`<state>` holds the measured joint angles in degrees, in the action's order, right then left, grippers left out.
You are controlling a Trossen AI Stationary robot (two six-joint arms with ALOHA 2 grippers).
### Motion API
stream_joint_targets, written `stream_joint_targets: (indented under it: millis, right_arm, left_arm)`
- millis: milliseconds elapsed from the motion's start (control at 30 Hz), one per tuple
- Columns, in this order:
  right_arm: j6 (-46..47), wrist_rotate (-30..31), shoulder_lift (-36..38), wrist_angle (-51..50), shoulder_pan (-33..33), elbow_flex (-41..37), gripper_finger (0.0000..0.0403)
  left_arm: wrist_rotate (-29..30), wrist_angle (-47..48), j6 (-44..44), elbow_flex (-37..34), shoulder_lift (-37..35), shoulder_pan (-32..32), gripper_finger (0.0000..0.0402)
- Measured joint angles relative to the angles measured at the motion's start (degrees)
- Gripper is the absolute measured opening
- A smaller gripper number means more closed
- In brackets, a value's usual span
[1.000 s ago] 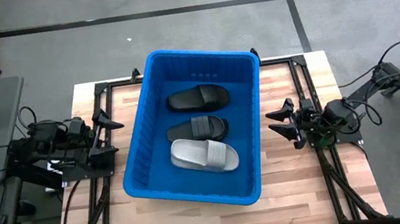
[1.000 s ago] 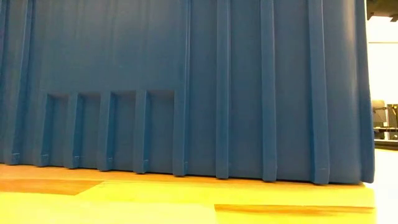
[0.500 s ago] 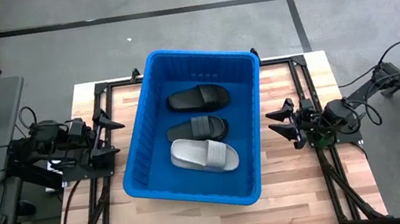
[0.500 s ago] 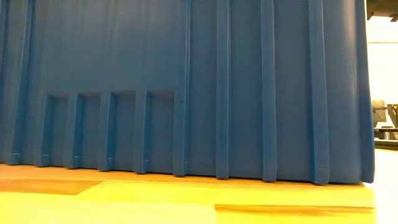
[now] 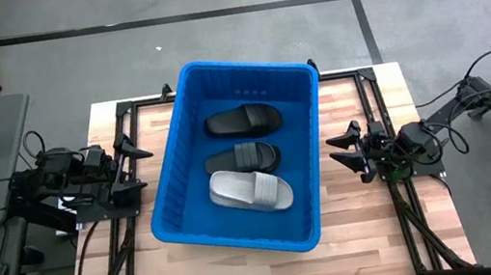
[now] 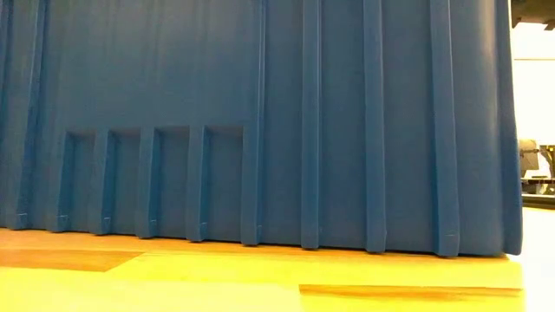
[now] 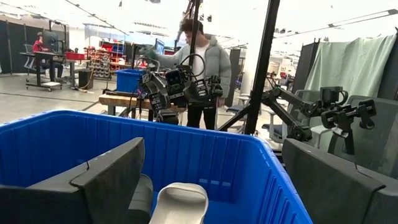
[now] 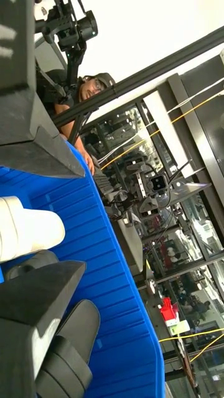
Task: Pick and place slides into bin
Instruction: Return to Home Position
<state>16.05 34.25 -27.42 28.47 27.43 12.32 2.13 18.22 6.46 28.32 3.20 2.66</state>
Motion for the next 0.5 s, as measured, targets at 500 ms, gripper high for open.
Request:
stream_joint_targets:
  millis: [500]
  right_arm:
    - [0.0,0.0,0.0,0.0,0.0,0.0,0.0217]
  left_arm:
    - [0.0,0.0,0.0,0.0,0.0,0.0,0.0367]
